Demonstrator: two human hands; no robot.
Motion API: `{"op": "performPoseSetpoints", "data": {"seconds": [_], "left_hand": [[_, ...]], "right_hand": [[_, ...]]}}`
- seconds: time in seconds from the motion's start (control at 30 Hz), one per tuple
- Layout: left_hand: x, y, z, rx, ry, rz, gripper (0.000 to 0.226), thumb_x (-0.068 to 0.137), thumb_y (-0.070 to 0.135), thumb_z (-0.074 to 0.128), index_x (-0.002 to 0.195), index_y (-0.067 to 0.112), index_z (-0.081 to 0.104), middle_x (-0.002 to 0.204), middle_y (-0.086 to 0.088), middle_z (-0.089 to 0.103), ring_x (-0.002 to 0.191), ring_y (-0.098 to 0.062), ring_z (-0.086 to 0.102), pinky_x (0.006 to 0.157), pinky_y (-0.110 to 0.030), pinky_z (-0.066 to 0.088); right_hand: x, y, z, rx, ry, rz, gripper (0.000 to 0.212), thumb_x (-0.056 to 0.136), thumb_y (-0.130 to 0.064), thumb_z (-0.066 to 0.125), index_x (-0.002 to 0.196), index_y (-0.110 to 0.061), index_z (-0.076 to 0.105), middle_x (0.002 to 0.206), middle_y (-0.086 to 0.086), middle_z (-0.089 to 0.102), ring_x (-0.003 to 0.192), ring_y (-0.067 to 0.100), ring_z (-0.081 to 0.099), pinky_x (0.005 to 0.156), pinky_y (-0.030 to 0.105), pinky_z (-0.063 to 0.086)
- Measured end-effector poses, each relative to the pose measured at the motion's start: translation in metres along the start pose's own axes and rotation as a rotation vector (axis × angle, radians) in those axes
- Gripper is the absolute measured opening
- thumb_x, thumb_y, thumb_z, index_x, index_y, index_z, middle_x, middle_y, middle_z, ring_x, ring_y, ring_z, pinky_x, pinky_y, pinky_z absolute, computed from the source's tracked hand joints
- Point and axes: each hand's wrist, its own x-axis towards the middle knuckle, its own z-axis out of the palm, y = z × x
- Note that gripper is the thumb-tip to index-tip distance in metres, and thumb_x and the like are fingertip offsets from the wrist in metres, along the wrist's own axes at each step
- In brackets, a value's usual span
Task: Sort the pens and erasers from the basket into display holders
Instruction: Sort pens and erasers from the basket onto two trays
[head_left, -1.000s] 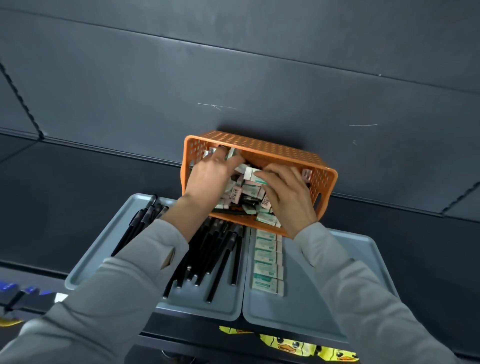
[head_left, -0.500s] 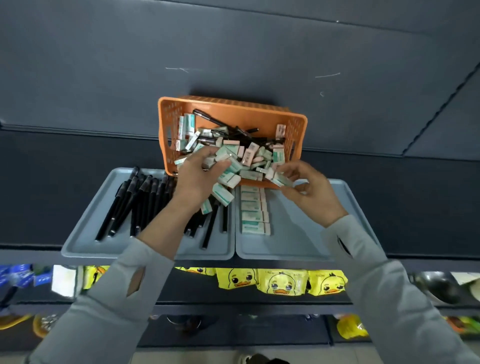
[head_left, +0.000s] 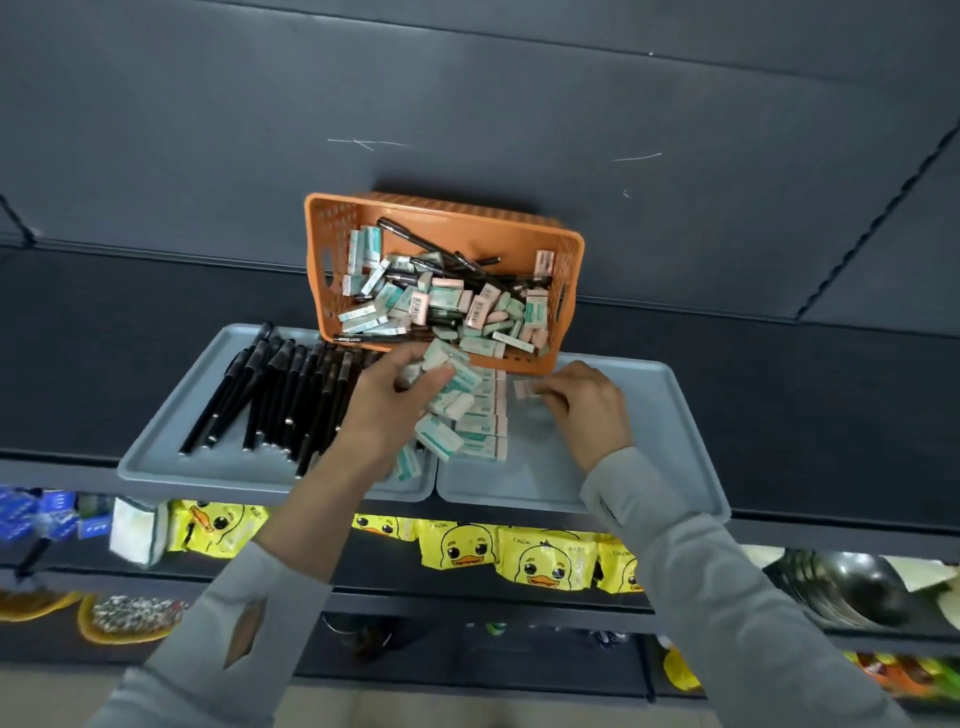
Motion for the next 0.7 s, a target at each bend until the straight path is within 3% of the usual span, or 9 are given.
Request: {"op": "performPoseSetpoints", "data": {"seconds": [0.1,0.2,0.3,0.37,0.43,0.53,0.6,0.7], "left_hand": [[-0.007,-0.004,0.006,-0.008,-0.002,-0.031,0.01,0.091,0.014,0.064,0.096,0.023,0.068,0.084,0.004,0.068,0.077,-0.02,0.07,0.066,-0.035,0.061],[-0.008,-0.005,0.012,-0.001,-0.023,-0.035,0.011,0.092,0.015,0.063,0.097,0.023,0.068,0.09,-0.004,0.069,0.078,-0.02,0.07,0.068,-0.036,0.061],[-0.007,-0.001,0.019,-0.045,-0.033,-0.038,0.013,0.092,0.014,0.062,0.101,0.022,0.068,0.095,-0.012,0.071,0.074,-0.018,0.07,0.062,-0.029,0.059],[-0.005,0.001,0.025,-0.055,-0.044,-0.042,0.014,0.093,0.015,0.062,0.101,0.024,0.069,0.095,-0.013,0.071,0.073,-0.019,0.07,0.063,-0.03,0.059],[-0.003,0.001,0.029,-0.055,-0.052,-0.033,0.015,0.092,0.015,0.062,0.102,0.024,0.069,0.094,-0.013,0.071,0.072,-0.019,0.069,0.065,-0.032,0.059],[-0.001,0.004,0.035,-0.09,-0.053,-0.043,0.013,0.092,0.017,0.063,0.104,0.018,0.068,0.088,-0.008,0.07,0.067,-0.014,0.067,0.06,-0.026,0.057],[0.0,0.004,0.038,-0.134,-0.063,-0.074,0.013,0.092,0.022,0.062,0.103,0.016,0.067,0.088,-0.008,0.068,0.068,-0.014,0.066,0.061,-0.027,0.057],[0.003,0.0,0.041,-0.124,-0.051,-0.092,0.013,0.094,0.024,0.06,0.101,0.016,0.067,0.094,-0.011,0.064,0.068,-0.014,0.065,0.061,-0.026,0.056]], "right_hand": [[0.004,-0.008,0.006,-0.101,-0.001,0.033,0.013,0.088,-0.009,0.061,0.091,-0.014,0.072,0.091,0.011,0.068,0.083,0.032,0.061,0.069,0.034,0.047],[0.009,-0.011,0.006,-0.113,0.025,0.038,0.014,0.091,-0.016,0.059,0.093,-0.017,0.073,0.091,0.009,0.072,0.081,0.032,0.063,0.069,0.033,0.047],[0.01,-0.023,0.0,0.288,0.048,0.125,0.018,0.092,-0.033,0.063,0.096,-0.021,0.076,0.091,0.003,0.075,0.08,0.024,0.066,0.073,0.033,0.052],[0.014,-0.035,-0.009,0.687,-0.106,0.28,0.025,0.092,-0.041,0.06,0.095,-0.021,0.076,0.09,0.001,0.074,0.077,0.016,0.067,0.07,0.032,0.054],[0.017,-0.042,-0.018,0.935,-0.261,0.305,0.02,0.092,-0.026,0.063,0.1,-0.01,0.073,0.086,0.005,0.072,0.068,0.01,0.065,0.06,0.024,0.052],[0.018,-0.04,-0.026,1.016,-0.319,0.25,0.026,0.089,-0.003,0.065,0.114,0.001,0.065,0.079,0.001,0.071,0.062,0.0,0.061,0.056,0.015,0.048],[0.017,-0.032,-0.027,1.021,-0.328,0.247,0.032,0.09,0.001,0.061,0.122,-0.004,0.062,0.08,-0.007,0.07,0.061,-0.004,0.056,0.058,0.013,0.046],[0.015,-0.02,-0.033,0.939,-0.383,0.211,0.034,0.094,-0.002,0.057,0.127,-0.008,0.06,0.102,-0.001,0.066,0.069,0.001,0.051,0.06,0.015,0.044]]}}
